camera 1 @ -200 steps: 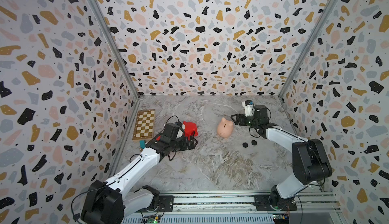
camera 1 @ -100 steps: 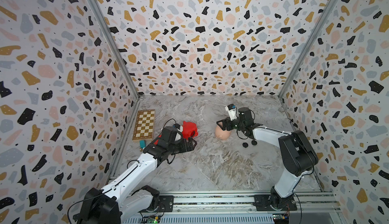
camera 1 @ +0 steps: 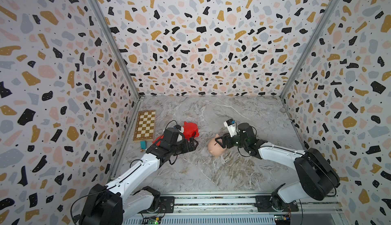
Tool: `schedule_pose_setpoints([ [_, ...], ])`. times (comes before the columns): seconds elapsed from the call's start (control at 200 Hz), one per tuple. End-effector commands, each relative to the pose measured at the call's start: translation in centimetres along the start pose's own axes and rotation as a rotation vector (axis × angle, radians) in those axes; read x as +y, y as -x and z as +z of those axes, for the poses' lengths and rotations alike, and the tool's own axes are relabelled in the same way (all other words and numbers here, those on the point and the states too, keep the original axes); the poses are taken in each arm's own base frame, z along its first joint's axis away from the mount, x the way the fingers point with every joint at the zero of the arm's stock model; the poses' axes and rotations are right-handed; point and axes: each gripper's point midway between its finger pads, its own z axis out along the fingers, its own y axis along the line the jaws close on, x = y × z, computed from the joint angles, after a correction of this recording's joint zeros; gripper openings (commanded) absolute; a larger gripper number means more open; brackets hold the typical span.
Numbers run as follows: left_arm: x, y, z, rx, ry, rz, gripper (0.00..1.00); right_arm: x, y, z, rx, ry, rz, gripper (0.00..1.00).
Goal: Open piggy banks
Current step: Move the piggy bank to the center of the board, then adjust the piggy bank at the center of the board.
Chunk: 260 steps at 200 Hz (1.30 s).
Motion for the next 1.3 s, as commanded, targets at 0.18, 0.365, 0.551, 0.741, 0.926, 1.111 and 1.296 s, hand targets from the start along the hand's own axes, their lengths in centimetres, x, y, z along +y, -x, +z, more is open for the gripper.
schedule_pose_setpoints([
  [0.18, -2.1, 0.8, 0.0, -0.029, -0.057, 0.036, 0.99, -3.3, 2.6, -5.0, -0.081, -0.244, 0.092, 0.93],
  [0.365, -4.7, 1.4, 1.3, -0.026, -0.097, 0.104, 0.99, -4.1, 2.2, -7.2, -0.099, -0.193, 0.153, 1.0],
  [0.551, -7.7, 2.9, 3.6, -0.008, -0.114, 0.217, 0.99, -3.9, 1.4, -9.1, -0.146, -0.105, 0.142, 1.0],
  [0.741, -10.3, 3.3, 6.7, -0.005, -0.132, 0.302, 0.99, -4.5, 0.4, -10.5, -0.162, -0.165, 0.112, 0.98],
  [0.926, -12.3, 2.0, 10.5, 0.045, -0.151, 0.339, 0.99, -4.6, -1.2, -10.7, -0.151, -0.163, 0.133, 0.94],
  [1.111, -12.7, 0.5, 13.1, 0.084, -0.138, 0.357, 0.95, -4.8, -2.6, -10.3, -0.125, -0.151, 0.156, 0.89],
  [1.296, -11.1, -0.5, 14.2, 0.088, -0.112, 0.311, 0.84, -4.6, -3.1, -10.0, -0.12, -0.123, 0.161, 0.8],
])
